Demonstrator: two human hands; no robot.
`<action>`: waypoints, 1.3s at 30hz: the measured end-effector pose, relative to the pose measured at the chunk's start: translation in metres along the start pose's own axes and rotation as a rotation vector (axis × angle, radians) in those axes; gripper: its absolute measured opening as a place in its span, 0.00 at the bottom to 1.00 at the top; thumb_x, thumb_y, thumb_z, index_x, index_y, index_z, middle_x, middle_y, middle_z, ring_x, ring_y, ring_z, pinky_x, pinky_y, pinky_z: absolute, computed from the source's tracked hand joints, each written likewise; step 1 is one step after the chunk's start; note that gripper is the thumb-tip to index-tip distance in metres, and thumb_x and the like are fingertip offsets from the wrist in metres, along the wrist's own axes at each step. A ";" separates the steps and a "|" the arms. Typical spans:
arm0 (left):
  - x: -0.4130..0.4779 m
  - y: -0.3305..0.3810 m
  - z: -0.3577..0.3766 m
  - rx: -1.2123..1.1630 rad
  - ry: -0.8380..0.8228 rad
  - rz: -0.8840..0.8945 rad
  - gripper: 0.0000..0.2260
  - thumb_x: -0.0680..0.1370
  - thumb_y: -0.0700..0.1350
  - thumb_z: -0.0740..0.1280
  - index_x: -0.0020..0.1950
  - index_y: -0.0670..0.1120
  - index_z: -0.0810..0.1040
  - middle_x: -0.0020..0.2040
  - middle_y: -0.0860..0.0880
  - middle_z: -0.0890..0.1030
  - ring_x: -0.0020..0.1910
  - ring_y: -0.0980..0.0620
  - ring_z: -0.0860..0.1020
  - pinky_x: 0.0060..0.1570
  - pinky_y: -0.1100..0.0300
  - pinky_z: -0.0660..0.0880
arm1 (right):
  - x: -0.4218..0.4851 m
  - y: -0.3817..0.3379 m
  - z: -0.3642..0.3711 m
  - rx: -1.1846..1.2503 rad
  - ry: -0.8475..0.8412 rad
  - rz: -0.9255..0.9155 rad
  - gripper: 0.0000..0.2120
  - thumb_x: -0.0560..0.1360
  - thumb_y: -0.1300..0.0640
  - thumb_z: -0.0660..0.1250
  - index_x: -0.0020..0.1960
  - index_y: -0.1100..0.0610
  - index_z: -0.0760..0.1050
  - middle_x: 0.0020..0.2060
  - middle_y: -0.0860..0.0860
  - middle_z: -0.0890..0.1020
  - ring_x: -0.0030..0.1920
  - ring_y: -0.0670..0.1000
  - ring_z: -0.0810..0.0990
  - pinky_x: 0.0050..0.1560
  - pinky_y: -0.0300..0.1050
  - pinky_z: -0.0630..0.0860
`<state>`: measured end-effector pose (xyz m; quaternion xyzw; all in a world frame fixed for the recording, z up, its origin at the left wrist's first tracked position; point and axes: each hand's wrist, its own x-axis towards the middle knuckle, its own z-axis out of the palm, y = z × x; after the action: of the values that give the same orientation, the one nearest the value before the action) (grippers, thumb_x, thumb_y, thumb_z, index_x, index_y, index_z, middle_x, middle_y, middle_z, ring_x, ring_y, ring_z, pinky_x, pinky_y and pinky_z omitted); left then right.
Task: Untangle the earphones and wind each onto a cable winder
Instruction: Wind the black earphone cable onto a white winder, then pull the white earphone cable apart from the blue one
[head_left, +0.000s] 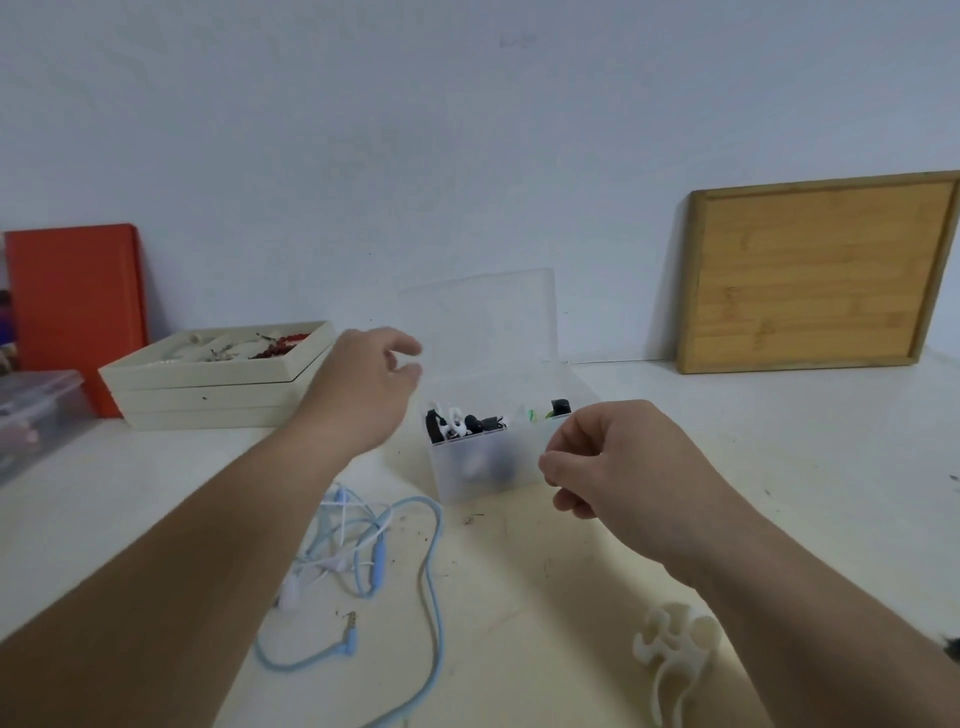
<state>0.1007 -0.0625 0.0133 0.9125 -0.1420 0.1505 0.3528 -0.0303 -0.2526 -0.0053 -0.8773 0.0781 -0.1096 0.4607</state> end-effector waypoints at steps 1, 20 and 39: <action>-0.006 -0.002 -0.010 -0.068 0.036 -0.042 0.04 0.79 0.43 0.68 0.48 0.51 0.81 0.44 0.48 0.78 0.38 0.50 0.75 0.37 0.60 0.68 | -0.001 0.000 0.002 -0.033 -0.025 -0.019 0.08 0.74 0.59 0.68 0.36 0.54 0.79 0.30 0.49 0.84 0.33 0.49 0.84 0.38 0.47 0.81; -0.069 -0.037 -0.053 -0.107 -0.298 0.052 0.03 0.74 0.51 0.74 0.41 0.55 0.87 0.38 0.51 0.85 0.42 0.44 0.82 0.46 0.50 0.79 | -0.020 -0.001 0.057 -0.303 -0.376 -0.434 0.13 0.69 0.61 0.66 0.46 0.45 0.82 0.51 0.37 0.78 0.45 0.34 0.77 0.43 0.28 0.68; -0.078 -0.017 -0.039 -0.219 -0.287 0.162 0.06 0.74 0.44 0.75 0.38 0.51 0.81 0.31 0.46 0.80 0.27 0.55 0.73 0.31 0.61 0.71 | -0.003 -0.015 0.010 1.046 -0.127 -0.074 0.10 0.67 0.59 0.63 0.29 0.57 0.79 0.35 0.55 0.82 0.44 0.55 0.83 0.53 0.50 0.80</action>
<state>0.0289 -0.0114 0.0017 0.8664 -0.2796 0.0304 0.4127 -0.0295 -0.2357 0.0007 -0.5373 -0.0458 -0.0968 0.8365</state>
